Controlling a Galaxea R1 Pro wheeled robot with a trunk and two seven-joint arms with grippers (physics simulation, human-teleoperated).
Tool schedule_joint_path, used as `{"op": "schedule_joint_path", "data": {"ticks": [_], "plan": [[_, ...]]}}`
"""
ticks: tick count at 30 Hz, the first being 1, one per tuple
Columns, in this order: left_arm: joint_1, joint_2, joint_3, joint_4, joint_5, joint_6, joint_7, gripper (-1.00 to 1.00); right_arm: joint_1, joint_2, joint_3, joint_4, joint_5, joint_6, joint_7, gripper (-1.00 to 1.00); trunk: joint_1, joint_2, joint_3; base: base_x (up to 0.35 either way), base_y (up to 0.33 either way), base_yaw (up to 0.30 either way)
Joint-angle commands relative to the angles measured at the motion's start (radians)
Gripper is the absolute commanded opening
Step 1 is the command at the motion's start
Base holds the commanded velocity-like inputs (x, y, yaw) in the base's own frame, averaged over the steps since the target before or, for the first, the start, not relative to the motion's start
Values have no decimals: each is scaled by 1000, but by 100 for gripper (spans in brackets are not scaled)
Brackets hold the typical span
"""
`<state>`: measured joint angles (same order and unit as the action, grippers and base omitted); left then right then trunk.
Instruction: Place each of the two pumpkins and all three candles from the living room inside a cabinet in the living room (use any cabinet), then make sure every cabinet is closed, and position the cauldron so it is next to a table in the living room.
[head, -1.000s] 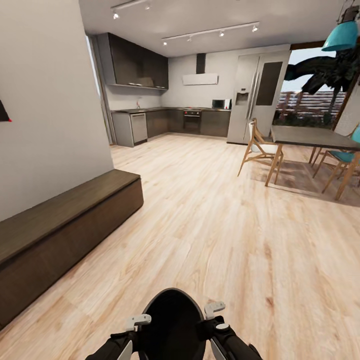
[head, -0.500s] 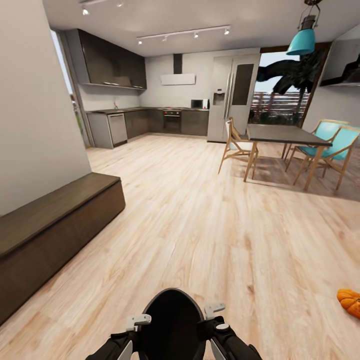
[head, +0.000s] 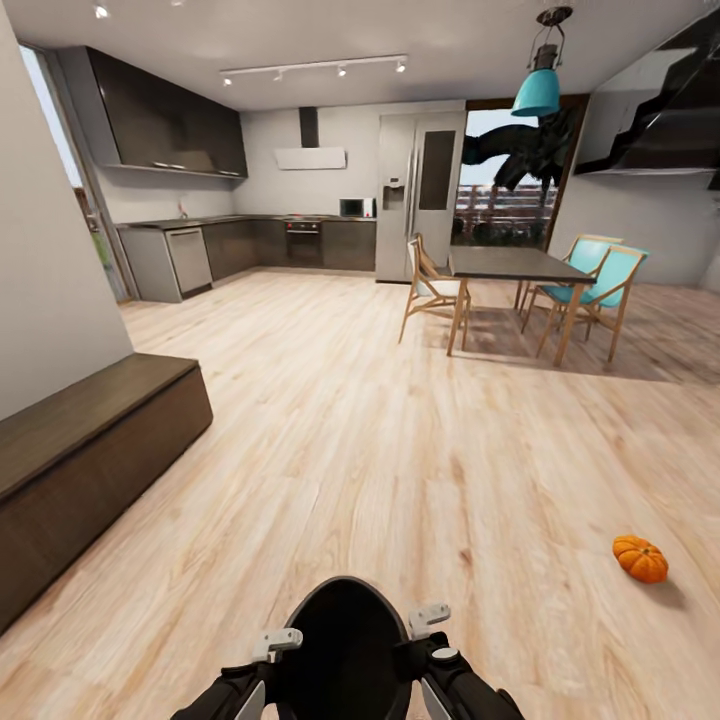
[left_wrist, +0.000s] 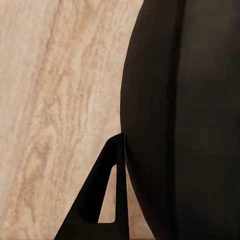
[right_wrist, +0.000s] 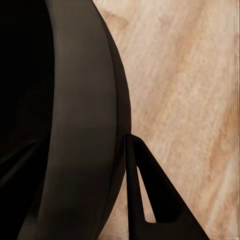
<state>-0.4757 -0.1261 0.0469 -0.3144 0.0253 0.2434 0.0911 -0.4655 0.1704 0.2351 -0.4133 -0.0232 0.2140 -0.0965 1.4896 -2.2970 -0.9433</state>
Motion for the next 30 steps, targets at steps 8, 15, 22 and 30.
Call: {"op": "schedule_joint_path", "data": {"ticks": [8,15,22,30], "plan": [[0,-1,-13,2,11,7,-1,-100,-1,0,27,-7,-13,-1,27,-100,0,0,-1,-57,0,-257],[0,0,-13,2,11,7,-1,-100,-1,0,27,-7,-13,-1,27,-100,0,0,-1,-2,0,-257],[0,-1,-13,2,11,7,-1,-100,-1,0,27,-8,-13,-1,27,-100,0,0,-1,0,0,-257],[0,-1,-13,2,11,7,-1,-100,-1,0,27,-8,-13,-1,28,-100,0,0,-1,0,0,-257]]}}
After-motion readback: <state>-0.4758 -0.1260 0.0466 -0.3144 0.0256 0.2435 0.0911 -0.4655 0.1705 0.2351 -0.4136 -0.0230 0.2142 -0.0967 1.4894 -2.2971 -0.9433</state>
